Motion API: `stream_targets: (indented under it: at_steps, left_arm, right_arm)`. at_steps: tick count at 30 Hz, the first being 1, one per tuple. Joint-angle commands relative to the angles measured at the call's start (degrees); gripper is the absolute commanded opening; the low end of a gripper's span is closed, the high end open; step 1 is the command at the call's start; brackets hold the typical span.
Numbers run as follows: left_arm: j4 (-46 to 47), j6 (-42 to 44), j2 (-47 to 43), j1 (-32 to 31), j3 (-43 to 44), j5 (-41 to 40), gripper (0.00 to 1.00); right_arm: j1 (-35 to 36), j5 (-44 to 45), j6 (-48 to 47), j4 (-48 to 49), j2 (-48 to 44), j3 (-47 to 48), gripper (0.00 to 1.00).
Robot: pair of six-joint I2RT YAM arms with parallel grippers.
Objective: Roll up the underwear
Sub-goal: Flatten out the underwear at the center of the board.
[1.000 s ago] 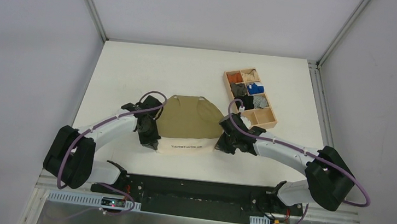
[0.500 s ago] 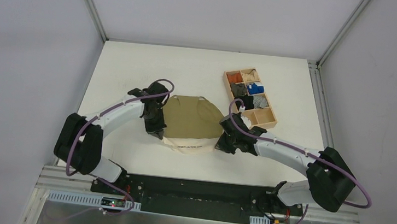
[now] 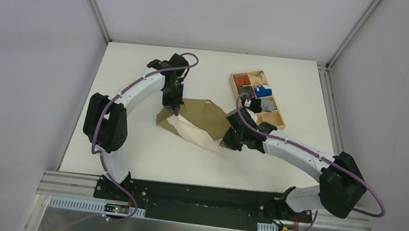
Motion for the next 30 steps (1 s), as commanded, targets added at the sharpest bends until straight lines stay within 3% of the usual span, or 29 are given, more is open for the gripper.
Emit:
stream_targets:
  at_steps: [1,6,8,11,16,17,19,21,25,28,30]
  left_arm:
    - [-10.55,9.41,-0.40,3.94,16.07,-3.83,0.00]
    - [-21.73,17.54,-0.50,11.15,38.05,-0.35,0.00]
    - [-22.36,18.85,-4.04,13.28,38.82,3.61,0.00]
    - [-21.52,18.62,-10.46,13.83,30.54,8.88,0.00]
    - [-12.20,16.13,-22.55,13.66,-2.51,18.21,0.00]
    - [-10.36,14.96,-22.97,13.66,-6.57,17.69,0.13]
    - [-7.91,12.23,-20.86,13.66,-10.13,15.04,0.51]
    - [-7.47,10.05,-17.23,13.66,-9.87,13.43,0.63]
    - [-6.35,6.02,-17.09,13.32,-10.93,10.86,0.62]
    - [-6.25,2.32,-21.51,13.28,-15.17,5.90,0.54]
    - [-5.41,-1.01,-24.51,13.16,-20.50,7.21,0.47]
  right_arm:
    - [-2.14,-0.47,-8.30,-3.42,2.25,16.65,0.00]
    - [-3.90,0.72,-9.93,-5.07,4.10,29.88,0.00]
    - [-4.32,1.46,-9.68,-4.30,2.56,30.50,0.00]
    - [-4.29,2.26,-9.40,-4.23,-0.02,27.71,0.00]
    - [-3.77,1.14,-7.35,-3.81,-4.76,12.40,0.00]
    - [-3.51,0.35,-6.67,-3.23,-5.10,8.86,0.00]
    - [-2.71,-1.40,-5.31,-1.89,-4.22,2.96,0.00]
    - [-2.22,-3.22,-4.02,-0.68,-1.75,-0.66,0.00]
    - [-0.85,-2.06,-1.87,0.18,-2.05,-3.41,0.00]
    - [-0.83,-1.02,-1.28,0.56,-3.30,-4.03,0.00]
    - [-0.89,-0.70,-1.40,0.93,-3.71,-4.18,0.00]
